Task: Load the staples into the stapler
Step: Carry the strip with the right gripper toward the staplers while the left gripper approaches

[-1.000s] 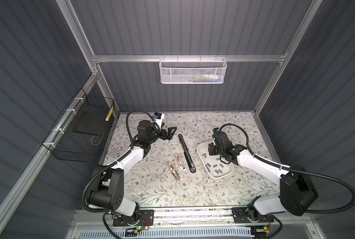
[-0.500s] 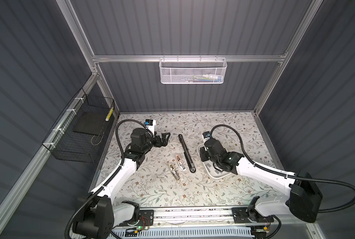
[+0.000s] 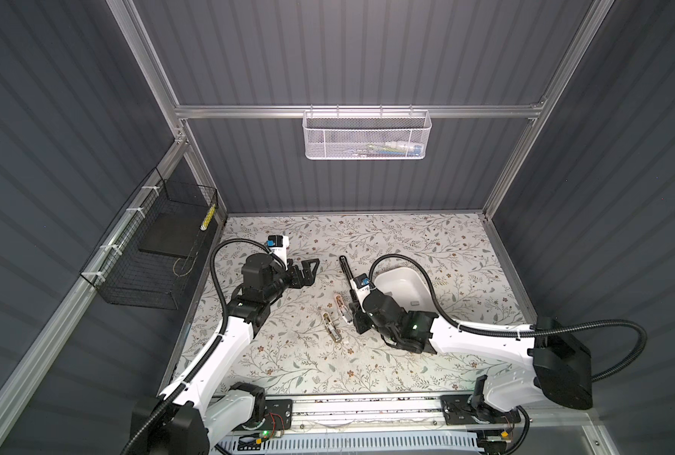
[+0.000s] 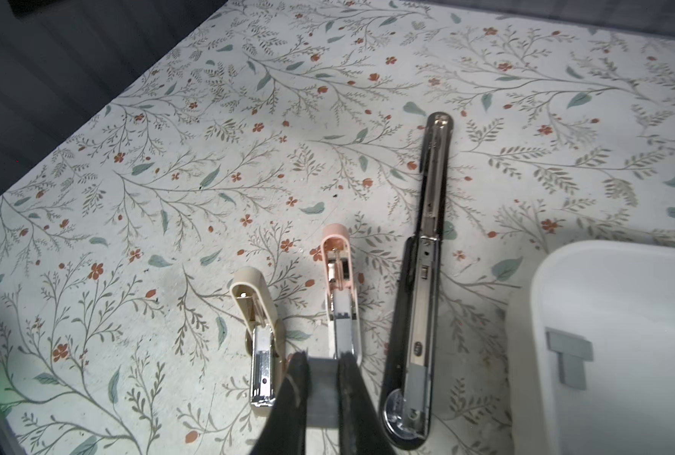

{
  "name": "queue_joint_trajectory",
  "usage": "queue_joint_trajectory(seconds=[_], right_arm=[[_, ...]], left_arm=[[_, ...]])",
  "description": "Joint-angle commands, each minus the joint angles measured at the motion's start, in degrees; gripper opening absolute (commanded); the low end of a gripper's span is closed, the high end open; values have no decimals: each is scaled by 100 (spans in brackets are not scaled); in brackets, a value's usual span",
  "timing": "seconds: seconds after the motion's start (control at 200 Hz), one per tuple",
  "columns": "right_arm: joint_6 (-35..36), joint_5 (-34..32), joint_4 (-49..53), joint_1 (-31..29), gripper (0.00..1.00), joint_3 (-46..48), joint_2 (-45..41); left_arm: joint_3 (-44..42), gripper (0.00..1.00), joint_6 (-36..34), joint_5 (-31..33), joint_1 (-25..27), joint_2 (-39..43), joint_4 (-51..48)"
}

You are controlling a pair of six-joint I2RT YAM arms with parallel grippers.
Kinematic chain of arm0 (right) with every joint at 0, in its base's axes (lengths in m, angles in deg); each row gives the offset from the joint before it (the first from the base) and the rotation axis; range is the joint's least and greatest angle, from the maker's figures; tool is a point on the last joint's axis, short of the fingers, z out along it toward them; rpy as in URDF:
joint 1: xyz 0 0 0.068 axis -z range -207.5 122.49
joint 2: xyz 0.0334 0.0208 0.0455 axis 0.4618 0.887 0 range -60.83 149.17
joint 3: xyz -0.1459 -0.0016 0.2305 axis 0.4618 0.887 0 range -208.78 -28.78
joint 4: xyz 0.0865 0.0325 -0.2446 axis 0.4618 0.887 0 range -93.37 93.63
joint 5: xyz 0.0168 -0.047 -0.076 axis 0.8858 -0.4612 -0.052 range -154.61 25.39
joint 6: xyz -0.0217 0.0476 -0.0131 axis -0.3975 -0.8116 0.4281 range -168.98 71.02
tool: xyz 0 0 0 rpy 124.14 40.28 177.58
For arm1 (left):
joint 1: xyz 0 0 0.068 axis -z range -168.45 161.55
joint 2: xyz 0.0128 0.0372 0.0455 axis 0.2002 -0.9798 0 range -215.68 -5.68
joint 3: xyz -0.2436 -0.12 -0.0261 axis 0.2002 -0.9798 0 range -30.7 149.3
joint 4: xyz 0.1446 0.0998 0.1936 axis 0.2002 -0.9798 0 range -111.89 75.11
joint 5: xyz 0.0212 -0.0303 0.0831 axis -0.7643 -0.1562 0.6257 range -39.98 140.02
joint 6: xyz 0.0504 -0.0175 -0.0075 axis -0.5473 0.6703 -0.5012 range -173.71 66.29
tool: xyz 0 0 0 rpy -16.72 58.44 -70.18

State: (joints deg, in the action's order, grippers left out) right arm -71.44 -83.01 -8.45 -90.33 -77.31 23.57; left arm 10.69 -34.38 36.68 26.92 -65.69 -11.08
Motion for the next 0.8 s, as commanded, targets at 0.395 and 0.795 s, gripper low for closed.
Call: queue_joint_trajectory(seconds=[0.395,0.795], right_arm=[[-4,117,-878,-337,6,108,712],[-30,178,-965,-352,5,46,806]], left_arm=[[36,99,-78,113,-18,51,146],[1,100,-100,206,-24,20,152]])
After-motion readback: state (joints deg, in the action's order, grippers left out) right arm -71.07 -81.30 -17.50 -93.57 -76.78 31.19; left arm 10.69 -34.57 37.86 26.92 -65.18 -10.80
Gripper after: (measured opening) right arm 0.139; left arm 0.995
